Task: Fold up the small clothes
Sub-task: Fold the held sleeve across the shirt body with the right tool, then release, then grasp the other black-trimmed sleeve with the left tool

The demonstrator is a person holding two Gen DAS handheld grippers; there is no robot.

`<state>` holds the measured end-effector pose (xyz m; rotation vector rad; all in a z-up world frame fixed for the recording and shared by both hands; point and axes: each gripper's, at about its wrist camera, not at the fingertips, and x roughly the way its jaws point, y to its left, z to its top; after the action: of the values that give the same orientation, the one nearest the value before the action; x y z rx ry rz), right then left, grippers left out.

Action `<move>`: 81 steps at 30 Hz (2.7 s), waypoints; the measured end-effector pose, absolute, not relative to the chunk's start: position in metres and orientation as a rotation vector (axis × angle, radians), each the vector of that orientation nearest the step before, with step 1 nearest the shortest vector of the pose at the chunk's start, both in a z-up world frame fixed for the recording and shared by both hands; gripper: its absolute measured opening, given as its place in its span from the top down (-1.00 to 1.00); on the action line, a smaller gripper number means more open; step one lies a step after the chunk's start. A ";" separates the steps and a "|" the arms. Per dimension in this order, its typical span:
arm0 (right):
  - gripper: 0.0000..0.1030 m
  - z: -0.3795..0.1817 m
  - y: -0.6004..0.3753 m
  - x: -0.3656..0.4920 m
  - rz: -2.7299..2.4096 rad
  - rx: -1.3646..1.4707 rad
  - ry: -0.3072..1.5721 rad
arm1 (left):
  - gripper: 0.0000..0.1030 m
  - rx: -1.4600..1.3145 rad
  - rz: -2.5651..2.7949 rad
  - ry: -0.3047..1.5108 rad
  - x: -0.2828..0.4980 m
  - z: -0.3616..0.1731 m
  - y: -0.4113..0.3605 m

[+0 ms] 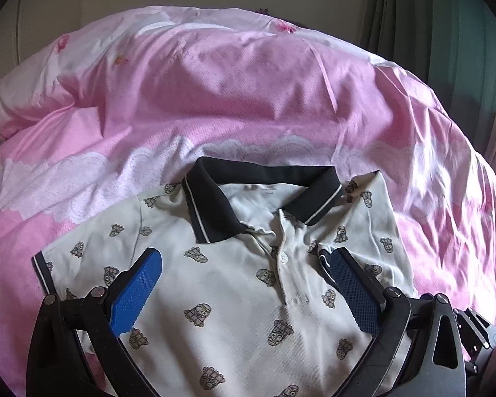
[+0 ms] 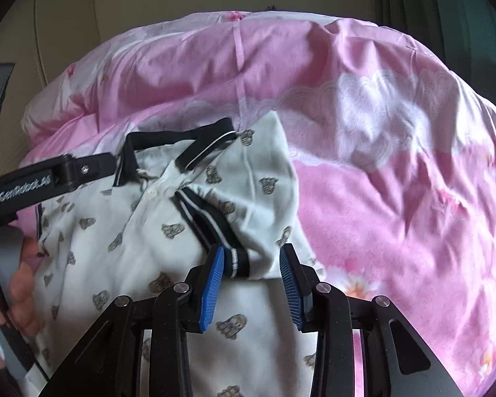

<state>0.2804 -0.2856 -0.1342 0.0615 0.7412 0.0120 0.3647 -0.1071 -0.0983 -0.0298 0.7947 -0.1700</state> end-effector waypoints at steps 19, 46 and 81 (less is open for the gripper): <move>0.96 -0.157 -0.270 0.291 0.100 0.109 0.860 | -1.00 -0.066 -0.163 0.817 0.368 -0.099 -0.091; 0.89 -0.156 -0.253 0.344 0.007 -0.068 0.849 | -1.00 -0.120 -0.130 0.831 0.378 -0.104 -0.058; 0.14 -0.103 -0.126 0.296 0.192 0.103 0.681 | -0.82 -0.171 0.019 0.814 0.367 -0.111 0.114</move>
<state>0.2959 -0.1261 -0.1033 0.1035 0.6806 0.1922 0.3672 0.1140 -0.1106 -0.1709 0.8141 0.0188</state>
